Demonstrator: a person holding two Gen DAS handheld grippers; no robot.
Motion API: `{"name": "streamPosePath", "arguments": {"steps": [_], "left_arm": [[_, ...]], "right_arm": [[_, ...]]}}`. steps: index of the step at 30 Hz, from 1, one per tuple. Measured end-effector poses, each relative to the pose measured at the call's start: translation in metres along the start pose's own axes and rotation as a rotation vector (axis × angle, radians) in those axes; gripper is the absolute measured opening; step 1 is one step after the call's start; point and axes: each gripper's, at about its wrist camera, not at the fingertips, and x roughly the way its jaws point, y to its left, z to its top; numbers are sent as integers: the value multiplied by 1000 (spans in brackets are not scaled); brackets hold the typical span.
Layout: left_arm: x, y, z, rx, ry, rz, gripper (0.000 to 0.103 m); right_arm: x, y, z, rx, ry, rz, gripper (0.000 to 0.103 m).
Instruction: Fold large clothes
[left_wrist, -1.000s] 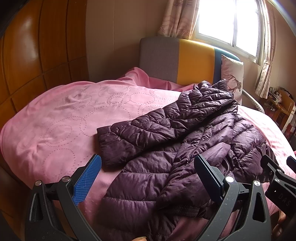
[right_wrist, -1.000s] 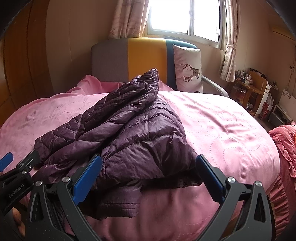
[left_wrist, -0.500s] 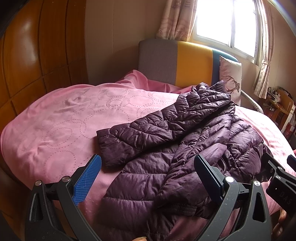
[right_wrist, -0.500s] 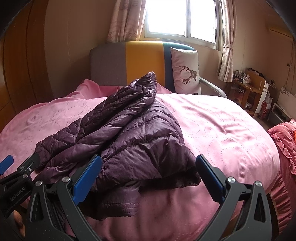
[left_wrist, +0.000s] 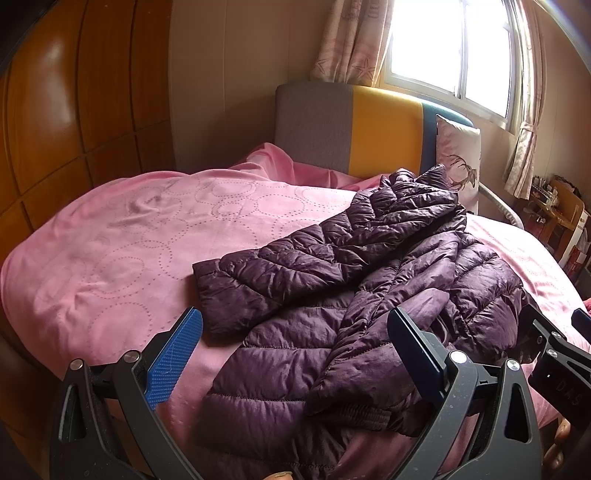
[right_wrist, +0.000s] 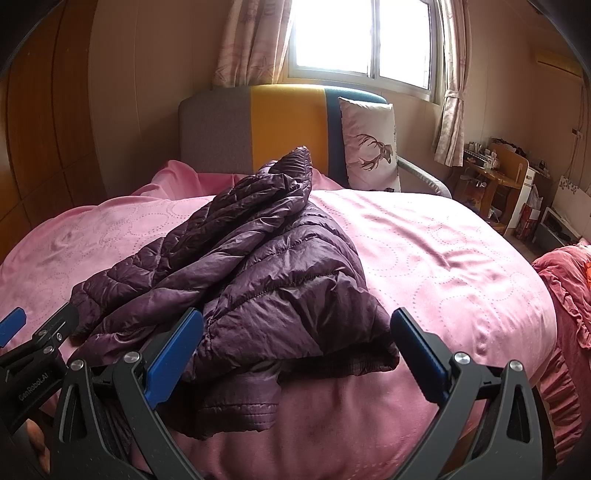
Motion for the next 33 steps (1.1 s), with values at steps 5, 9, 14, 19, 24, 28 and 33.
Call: {"name": "streamPosePath", "arguments": {"steps": [5, 9, 14, 19, 24, 28, 33], "left_arm": [[-1, 1, 1, 1, -1, -3, 99], [-2, 0, 1, 1, -1, -5, 99], [-2, 0, 1, -1, -1, -6, 99], [-2, -2, 1, -1, 5, -7, 99], [-2, -3, 0, 0, 5, -6, 99], [-1, -1, -1, 2, 9, -6, 99], [1, 0, -2, 1, 12, -7, 99]], "right_arm": [[0, 0, -1, 1, 5, 3, 101], [-1, -1, -1, 1, 7, 4, 101], [-1, 0, -2, -3, 10, 4, 101], [-2, 0, -2, -2, 12, 5, 101], [-1, 0, -1, -4, 14, 8, 101], [0, 1, -3, -8, 19, 11, 101], [2, 1, -4, -8, 25, 11, 101]]}}
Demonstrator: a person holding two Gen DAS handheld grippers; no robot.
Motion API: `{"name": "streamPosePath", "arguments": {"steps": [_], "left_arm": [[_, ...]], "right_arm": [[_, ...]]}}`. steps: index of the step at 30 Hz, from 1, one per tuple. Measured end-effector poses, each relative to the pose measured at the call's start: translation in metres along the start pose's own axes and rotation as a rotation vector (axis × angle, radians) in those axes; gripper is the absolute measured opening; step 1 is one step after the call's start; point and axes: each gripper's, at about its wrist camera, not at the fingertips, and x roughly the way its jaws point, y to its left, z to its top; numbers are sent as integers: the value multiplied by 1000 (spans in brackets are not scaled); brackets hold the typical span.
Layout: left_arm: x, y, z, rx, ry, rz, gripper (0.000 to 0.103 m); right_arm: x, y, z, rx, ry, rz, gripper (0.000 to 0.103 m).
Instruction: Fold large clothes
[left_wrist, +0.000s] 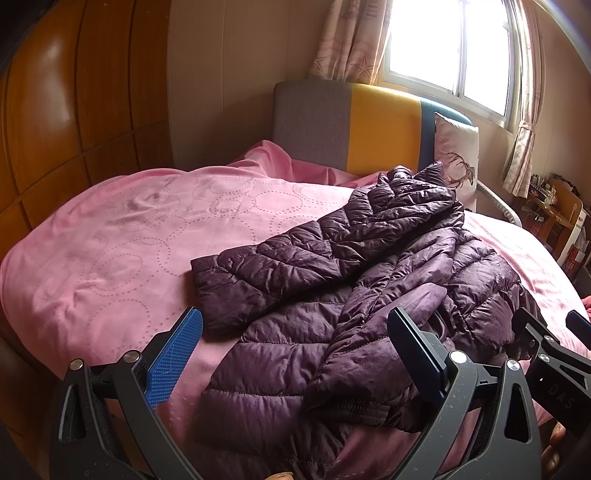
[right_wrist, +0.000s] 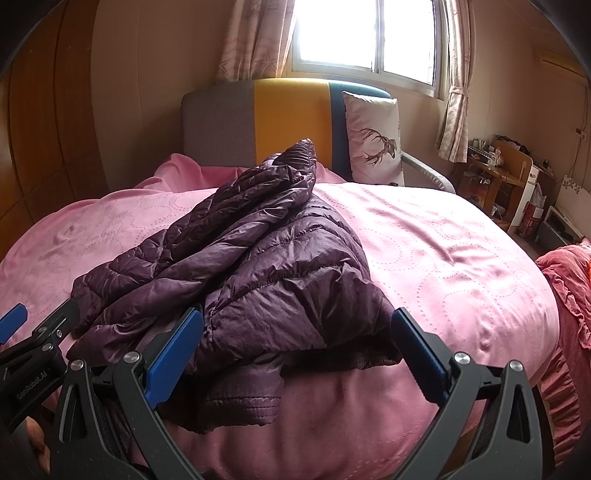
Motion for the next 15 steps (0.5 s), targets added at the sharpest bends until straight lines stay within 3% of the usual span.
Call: {"name": "streamPosePath", "arguments": {"steps": [11, 15], "left_arm": [[8, 1, -3, 4, 17, 3, 99], [16, 8, -3, 1, 33, 1, 99]], "right_arm": [[9, 1, 0, -8, 17, 8, 101], [10, 4, 7, -37, 5, 57, 101]]}}
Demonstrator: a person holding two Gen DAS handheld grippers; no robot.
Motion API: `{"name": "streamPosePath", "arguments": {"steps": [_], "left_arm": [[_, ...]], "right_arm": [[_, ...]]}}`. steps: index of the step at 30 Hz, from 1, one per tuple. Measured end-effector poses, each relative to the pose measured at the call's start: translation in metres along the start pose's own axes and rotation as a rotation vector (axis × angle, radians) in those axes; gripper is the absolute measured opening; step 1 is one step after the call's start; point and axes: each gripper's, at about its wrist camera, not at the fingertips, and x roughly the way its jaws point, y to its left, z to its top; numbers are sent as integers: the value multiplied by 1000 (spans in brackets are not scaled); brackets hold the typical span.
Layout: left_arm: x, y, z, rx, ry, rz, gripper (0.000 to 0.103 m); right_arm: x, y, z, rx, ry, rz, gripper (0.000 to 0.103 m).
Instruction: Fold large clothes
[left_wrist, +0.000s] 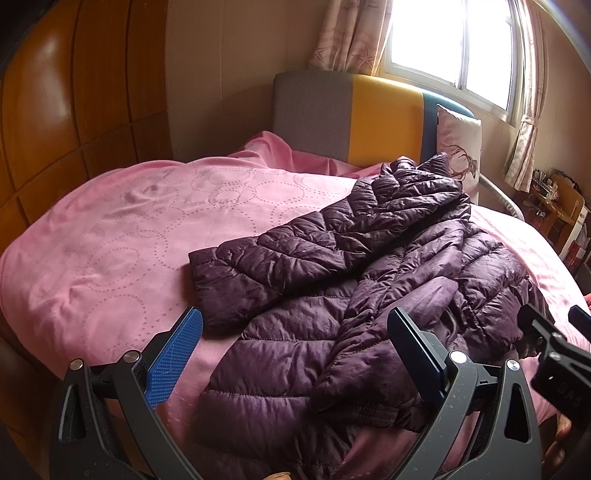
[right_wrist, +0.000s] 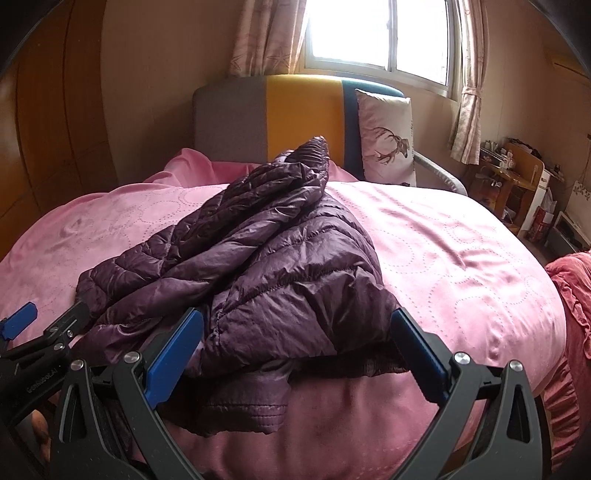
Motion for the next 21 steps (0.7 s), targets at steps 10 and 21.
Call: {"name": "streamPosePath", "arguments": {"steps": [10, 21], "left_arm": [[25, 96, -9, -174, 85, 100, 99], [34, 160, -29, -306, 141, 133, 99]], "right_arm": [[1, 85, 55, -389, -70, 424, 85], [133, 248, 16, -821, 303, 460, 78]]}}
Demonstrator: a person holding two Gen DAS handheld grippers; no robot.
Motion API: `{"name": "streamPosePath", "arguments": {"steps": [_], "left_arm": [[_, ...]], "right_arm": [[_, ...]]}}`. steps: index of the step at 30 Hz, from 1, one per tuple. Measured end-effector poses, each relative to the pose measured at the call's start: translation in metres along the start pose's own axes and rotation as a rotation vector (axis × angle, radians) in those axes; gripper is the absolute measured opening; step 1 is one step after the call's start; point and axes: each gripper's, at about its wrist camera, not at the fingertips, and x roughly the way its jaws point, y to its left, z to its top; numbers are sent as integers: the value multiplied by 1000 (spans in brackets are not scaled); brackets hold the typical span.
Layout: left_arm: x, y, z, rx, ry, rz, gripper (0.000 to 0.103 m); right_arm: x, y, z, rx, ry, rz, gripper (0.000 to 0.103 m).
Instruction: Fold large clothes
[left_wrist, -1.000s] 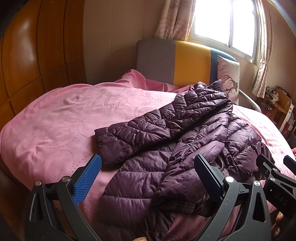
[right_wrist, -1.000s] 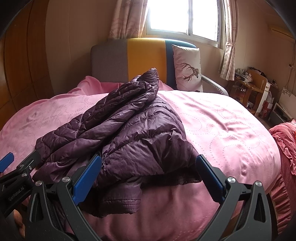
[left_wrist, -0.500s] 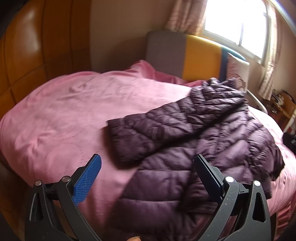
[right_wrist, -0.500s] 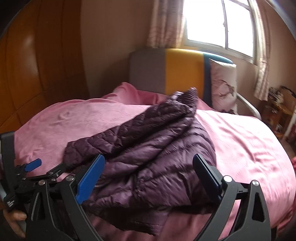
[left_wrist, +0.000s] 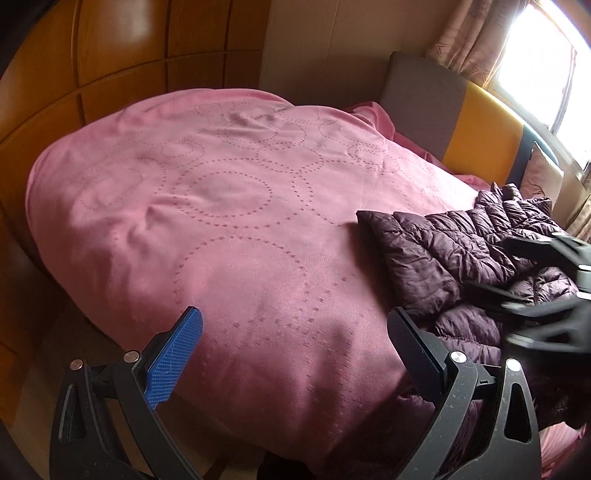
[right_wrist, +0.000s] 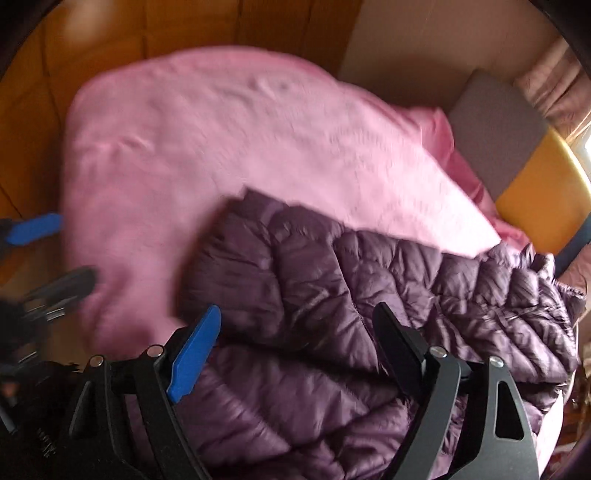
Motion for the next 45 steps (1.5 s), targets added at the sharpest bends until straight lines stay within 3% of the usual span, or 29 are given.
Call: {"name": "streamPosePath", "arguments": {"steps": [2, 3, 5, 8, 9, 15, 19, 23, 27, 28, 29, 31, 34, 36, 39, 40, 41, 42, 45], "left_arm": [[1, -3, -2, 16, 7, -28, 99], [1, -6, -3, 27, 8, -42, 99], [3, -13, -6, 49, 16, -80, 99], [5, -25, -11, 71, 33, -155, 96], [6, -30, -12, 75, 45, -179, 91], [10, -67, -26, 197, 111, -294, 80], [17, -90, -42, 291, 172, -335, 80], [22, -102, -49, 335, 184, -334, 79], [23, -106, -48, 352, 188, -348, 64], [24, -106, -46, 355, 194, -360, 52], [25, -106, -44, 357, 201, -375, 48], [25, -106, -42, 363, 212, -402, 32], [26, -105, -39, 368, 227, -442, 19], [27, -103, -34, 349, 239, -472, 13], [24, -97, -22, 317, 213, -485, 11], [23, -91, -13, 296, 196, -478, 10], [22, -85, -5, 275, 179, -468, 10], [22, -79, 4, 253, 164, -455, 9], [26, -54, 38, 177, 99, -400, 9]], "right_arm": [[23, -6, -3, 35, 70, 33, 57], [24, -10, -5, 47, 67, 45, 51], [10, -15, -10, 58, 28, 43, 14], [-31, -28, -20, 88, -82, 9, 9], [-48, -37, -26, 104, -125, -13, 9], [-156, -123, -71, 350, -358, -190, 9], [-207, -194, -132, 582, -414, -379, 9], [-236, -265, -212, 820, -379, -519, 9], [-243, -322, -297, 1048, -294, -657, 9], [-246, -334, -316, 1095, -266, -689, 8], [-249, -348, -337, 1151, -239, -711, 8], [-247, -367, -378, 1272, -193, -724, 8], [-240, -377, -427, 1402, -122, -727, 8], [-230, -375, -440, 1448, -84, -701, 8], [-221, -368, -447, 1463, -73, -676, 16], [-220, -362, -446, 1464, -87, -663, 29], [-219, -361, -445, 1459, -103, -646, 57], [-220, -361, -443, 1445, -121, -634, 67], [-225, -349, -418, 1365, -143, -602, 68]]}}
